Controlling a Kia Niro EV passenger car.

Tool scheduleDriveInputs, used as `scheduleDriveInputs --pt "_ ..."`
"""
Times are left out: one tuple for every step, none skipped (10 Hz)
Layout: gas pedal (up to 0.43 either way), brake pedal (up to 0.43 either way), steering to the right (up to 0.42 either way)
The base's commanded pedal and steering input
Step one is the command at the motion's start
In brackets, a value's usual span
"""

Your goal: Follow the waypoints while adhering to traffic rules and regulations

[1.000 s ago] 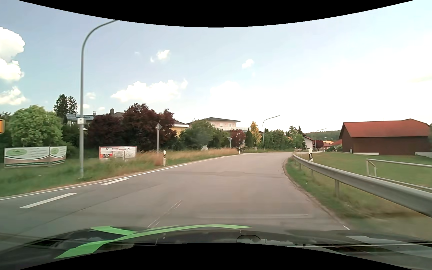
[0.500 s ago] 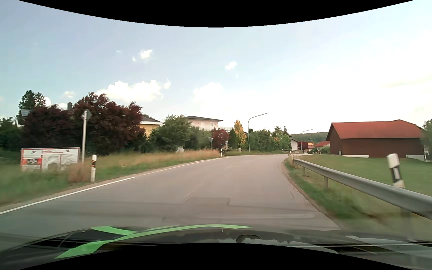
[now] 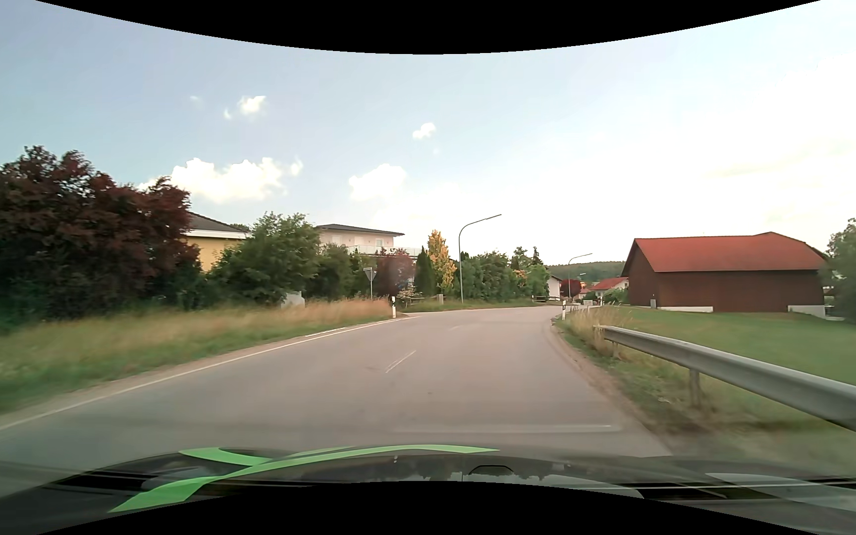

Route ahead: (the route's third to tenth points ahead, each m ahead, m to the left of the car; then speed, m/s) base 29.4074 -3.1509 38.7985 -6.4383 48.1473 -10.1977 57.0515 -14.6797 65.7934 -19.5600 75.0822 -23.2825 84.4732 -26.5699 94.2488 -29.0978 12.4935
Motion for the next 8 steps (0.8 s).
scheduleDriveInputs --pt "0.209 0.000 0.046" --pt "0.209 0.000 0.046" --pt "0.209 0.000 0.046" --pt "0.209 0.000 0.046" --pt "0.209 0.000 0.048" --pt "0.209 0.000 0.048" --pt "0.209 0.000 0.048" --pt "0.209 0.000 0.048"
